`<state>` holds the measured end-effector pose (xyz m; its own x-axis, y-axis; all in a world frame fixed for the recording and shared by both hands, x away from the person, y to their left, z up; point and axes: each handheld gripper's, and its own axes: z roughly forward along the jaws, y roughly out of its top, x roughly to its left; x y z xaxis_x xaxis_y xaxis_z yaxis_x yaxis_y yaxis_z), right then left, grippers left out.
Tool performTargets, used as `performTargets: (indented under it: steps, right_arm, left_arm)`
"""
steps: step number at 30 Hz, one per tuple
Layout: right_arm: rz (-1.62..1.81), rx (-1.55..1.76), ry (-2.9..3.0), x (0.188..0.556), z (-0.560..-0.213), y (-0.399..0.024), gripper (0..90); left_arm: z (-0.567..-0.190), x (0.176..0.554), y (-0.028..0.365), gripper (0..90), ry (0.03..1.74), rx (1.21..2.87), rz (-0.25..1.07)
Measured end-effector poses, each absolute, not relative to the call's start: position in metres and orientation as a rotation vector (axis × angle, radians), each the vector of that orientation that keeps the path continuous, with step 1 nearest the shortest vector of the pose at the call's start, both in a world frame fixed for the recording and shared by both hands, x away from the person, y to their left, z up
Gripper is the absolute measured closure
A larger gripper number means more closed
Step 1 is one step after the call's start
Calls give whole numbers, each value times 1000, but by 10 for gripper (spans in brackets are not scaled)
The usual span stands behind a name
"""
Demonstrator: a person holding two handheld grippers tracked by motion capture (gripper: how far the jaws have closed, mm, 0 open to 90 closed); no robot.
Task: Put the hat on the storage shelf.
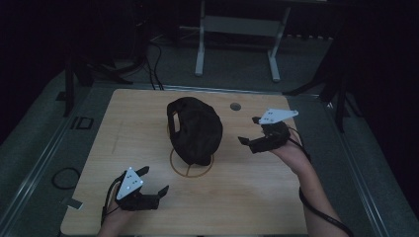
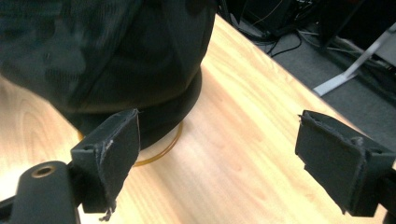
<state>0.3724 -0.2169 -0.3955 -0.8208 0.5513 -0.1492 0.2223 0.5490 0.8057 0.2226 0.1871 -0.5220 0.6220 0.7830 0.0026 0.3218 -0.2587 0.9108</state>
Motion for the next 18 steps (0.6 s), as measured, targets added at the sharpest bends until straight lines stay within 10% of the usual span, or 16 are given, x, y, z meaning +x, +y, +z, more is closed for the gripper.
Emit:
performTargets:
  steps: [18]
  right_arm:
    - [1187, 815, 2279, 347, -470, -271, 139]
  left_arm:
    - [-527, 226, 197, 81, 946, 1849, 601]
